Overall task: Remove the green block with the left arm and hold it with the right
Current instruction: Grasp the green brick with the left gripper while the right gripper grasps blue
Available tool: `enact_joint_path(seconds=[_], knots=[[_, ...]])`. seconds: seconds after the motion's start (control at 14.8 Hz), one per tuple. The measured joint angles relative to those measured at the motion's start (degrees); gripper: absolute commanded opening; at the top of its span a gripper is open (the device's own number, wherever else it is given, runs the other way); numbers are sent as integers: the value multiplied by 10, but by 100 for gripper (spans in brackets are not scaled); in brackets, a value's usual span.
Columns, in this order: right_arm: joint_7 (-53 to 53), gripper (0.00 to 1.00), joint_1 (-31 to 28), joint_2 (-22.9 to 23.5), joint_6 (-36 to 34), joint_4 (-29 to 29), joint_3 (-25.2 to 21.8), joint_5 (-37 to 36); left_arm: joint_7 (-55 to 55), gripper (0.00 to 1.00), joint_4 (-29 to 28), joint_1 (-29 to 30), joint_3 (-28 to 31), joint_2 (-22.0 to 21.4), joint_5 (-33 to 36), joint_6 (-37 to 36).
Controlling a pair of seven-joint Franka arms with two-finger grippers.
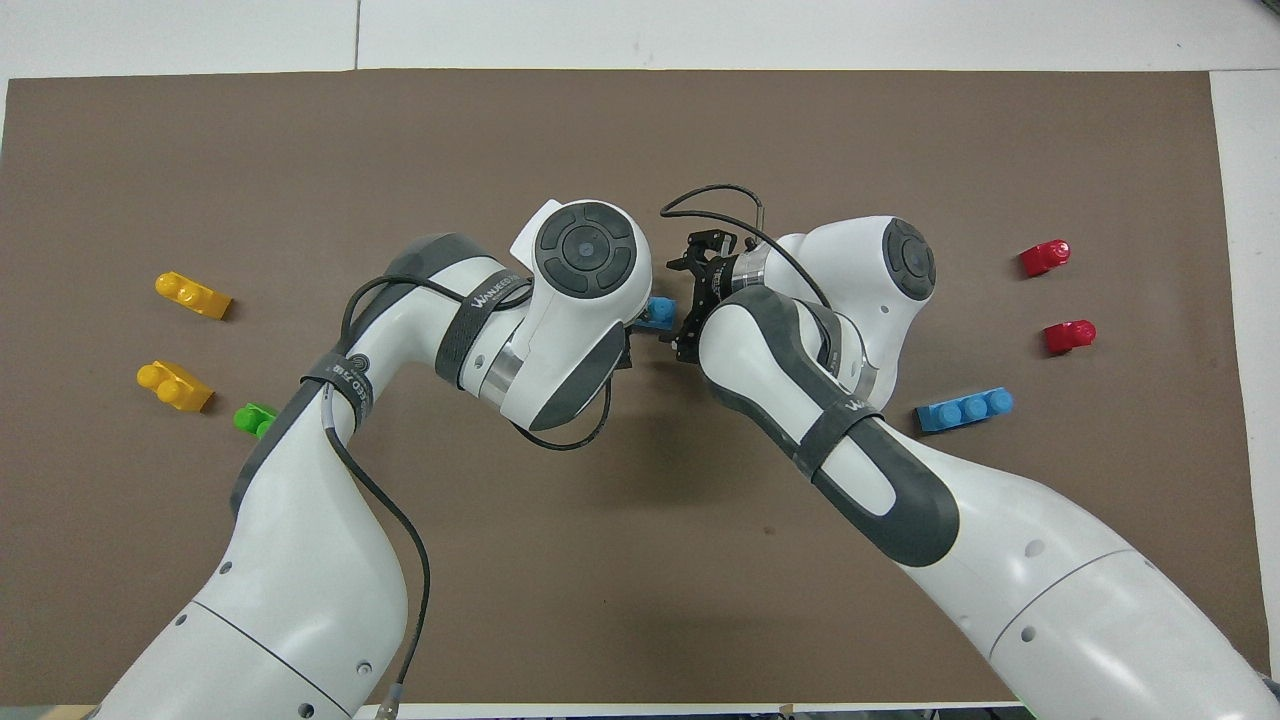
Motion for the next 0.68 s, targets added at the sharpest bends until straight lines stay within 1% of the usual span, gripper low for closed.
enact_joint_path(seconds=[0.14,0.34,0.41,0.47,0.54,0.61,0.68], knots=[[0,92,1,4,9,-3,0,0,0,100,0,0,1,0,0,1],[0,88,1,6,11,-5,0,0,0,100,-3,0,3,0,0,1],[0,84,1,6,12,-5,0,0,0,100,-4,0,4,0,0,1],[0,75,1,6,13,-5,0,0,0,100,-5,0,5,0,0,1],[0,60,1,6,13,-5,0,0,0,100,-5,0,5,0,0,1],[0,39,2,6,15,-5,0,0,0,100,-5,0,5,0,0,1],[0,27,3,6,18,-5,0,0,0,100,-5,0,5,0,0,1]])
